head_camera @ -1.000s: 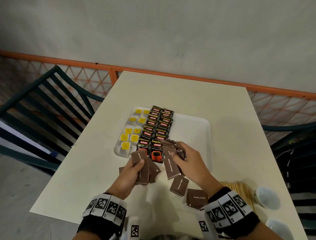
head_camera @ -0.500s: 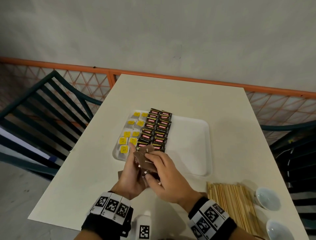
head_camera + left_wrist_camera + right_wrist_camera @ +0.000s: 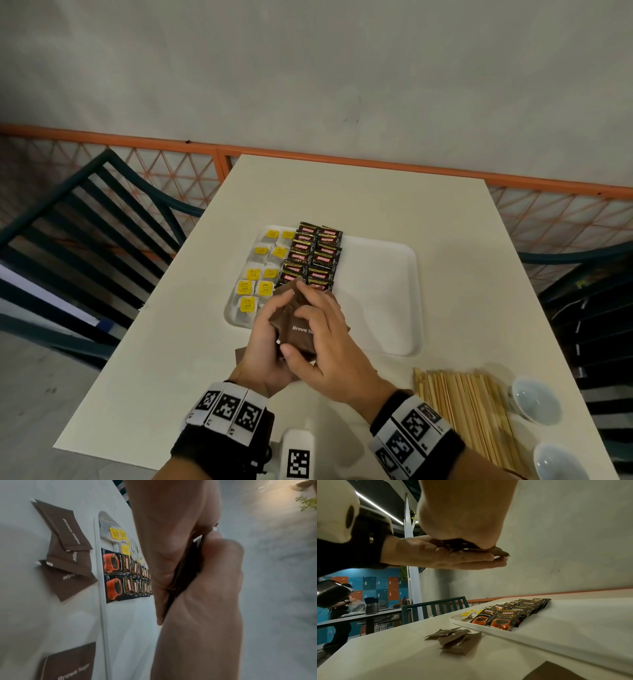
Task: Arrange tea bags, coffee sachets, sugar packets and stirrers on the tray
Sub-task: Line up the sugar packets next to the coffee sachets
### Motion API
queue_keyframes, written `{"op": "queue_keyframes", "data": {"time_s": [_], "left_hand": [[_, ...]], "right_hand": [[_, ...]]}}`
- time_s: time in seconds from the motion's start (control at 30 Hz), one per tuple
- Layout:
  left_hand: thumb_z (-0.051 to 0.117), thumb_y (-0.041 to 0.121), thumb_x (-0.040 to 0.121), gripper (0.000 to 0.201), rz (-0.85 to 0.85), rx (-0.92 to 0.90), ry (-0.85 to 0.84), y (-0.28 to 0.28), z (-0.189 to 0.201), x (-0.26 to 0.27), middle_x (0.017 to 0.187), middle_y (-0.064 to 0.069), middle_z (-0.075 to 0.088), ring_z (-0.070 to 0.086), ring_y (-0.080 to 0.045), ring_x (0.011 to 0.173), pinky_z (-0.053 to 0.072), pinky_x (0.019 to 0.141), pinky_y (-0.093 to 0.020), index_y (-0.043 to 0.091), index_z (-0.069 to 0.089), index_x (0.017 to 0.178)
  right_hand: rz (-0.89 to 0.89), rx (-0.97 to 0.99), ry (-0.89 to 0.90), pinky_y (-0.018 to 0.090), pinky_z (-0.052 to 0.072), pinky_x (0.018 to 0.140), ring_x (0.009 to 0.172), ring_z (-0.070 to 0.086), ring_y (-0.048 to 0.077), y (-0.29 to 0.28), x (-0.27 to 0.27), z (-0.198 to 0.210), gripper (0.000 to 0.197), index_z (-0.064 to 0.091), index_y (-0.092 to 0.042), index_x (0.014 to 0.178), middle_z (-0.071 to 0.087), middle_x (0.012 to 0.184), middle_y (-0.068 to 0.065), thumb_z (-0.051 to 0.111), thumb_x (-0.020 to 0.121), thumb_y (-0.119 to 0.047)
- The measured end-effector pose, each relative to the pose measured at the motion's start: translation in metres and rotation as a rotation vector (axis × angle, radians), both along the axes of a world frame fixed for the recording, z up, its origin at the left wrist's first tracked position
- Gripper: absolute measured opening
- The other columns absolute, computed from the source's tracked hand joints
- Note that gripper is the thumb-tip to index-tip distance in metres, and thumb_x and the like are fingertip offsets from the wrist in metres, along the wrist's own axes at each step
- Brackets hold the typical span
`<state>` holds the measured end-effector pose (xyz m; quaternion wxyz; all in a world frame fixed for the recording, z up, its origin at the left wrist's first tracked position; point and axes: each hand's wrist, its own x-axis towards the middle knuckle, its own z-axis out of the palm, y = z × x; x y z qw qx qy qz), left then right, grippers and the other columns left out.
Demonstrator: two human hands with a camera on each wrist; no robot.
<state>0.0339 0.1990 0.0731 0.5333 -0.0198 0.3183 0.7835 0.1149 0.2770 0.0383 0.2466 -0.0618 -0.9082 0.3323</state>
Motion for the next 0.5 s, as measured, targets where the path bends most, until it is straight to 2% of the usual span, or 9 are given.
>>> {"op": "queue_keyframes", "data": {"time_s": [0.07,0.17,0.23,0.3,0.37,0.43,0.5], "left_hand": [[0.045,0.033,0.084,0.037,0.009,0.038,0.0,0.0021,0.004,0.0018,0.093,-0.01,0.072,0.07,-0.022,0.086,0.057,0.076,-0.032,0.013,0.076,0.085],[0.043,0.035,0.085,0.039,0.04,0.051,0.004,0.0029,0.0062,0.0042,0.09,-0.006,0.073,0.071,-0.017,0.086,0.056,0.076,-0.029,0.015,0.077,0.083],[0.045,0.041,0.085,0.041,0.065,0.037,-0.023,0.0026,0.0044,0.0041,0.102,-0.006,0.071,0.068,-0.019,0.096,0.052,0.086,-0.032,0.015,0.073,0.098],[0.046,0.047,0.087,0.045,0.074,0.006,-0.054,0.0029,0.0016,0.0042,0.105,-0.007,0.068,0.066,-0.02,0.099,0.051,0.088,-0.033,0.015,0.068,0.107],[0.046,0.051,0.086,0.047,0.078,-0.005,-0.066,0.0031,0.0004,0.0043,0.102,-0.008,0.069,0.067,-0.021,0.095,0.052,0.085,-0.032,0.015,0.067,0.108],[0.046,0.055,0.085,0.051,0.061,0.009,-0.064,0.0042,0.0039,0.0054,0.102,-0.007,0.07,0.066,-0.021,0.096,0.052,0.086,-0.032,0.015,0.068,0.109],[0.045,0.058,0.082,0.054,0.069,0.024,-0.07,0.0058,0.0048,0.0053,0.099,-0.006,0.07,0.067,-0.02,0.093,0.051,0.086,-0.03,0.015,0.071,0.103]], "right_hand": [[-0.024,0.067,0.017,0.039,0.017,0.116,0.142,0.017,0.013,0.0003,-0.0018,0.0034,0.037,0.043,-0.021,0.115,0.036,0.147,0.002,0.048,0.086,-0.043],[-0.074,0.186,0.016,0.043,0.006,0.117,0.143,0.016,0.014,0.0014,-0.0038,0.0063,0.045,0.044,-0.024,0.13,0.044,0.142,-0.004,0.039,0.089,-0.043],[-0.095,0.239,0.044,0.045,0.012,0.116,0.142,0.021,0.017,0.0032,-0.0038,0.0055,0.047,0.045,-0.024,0.132,0.047,0.139,-0.004,0.03,0.093,-0.046],[-0.091,0.201,0.107,0.043,0.024,0.114,0.14,0.026,0.019,0.0059,-0.0039,0.0052,0.045,0.05,-0.023,0.128,0.048,0.136,0.002,0.033,0.093,-0.046],[-0.08,0.149,0.162,0.039,0.032,0.111,0.138,0.029,0.023,0.0078,-0.005,0.0066,0.043,0.055,-0.022,0.121,0.044,0.137,0.006,0.046,0.088,-0.048],[-0.089,0.147,0.197,0.035,0.034,0.11,0.135,0.034,0.025,0.0085,-0.0064,0.0079,0.043,0.058,-0.021,0.115,0.04,0.138,0.007,0.057,0.083,-0.049],[-0.096,0.153,0.235,0.033,0.036,0.108,0.13,0.039,0.024,0.0081,-0.0081,0.0086,0.04,0.058,-0.02,0.113,0.042,0.135,0.007,0.059,0.082,-0.045]]}}
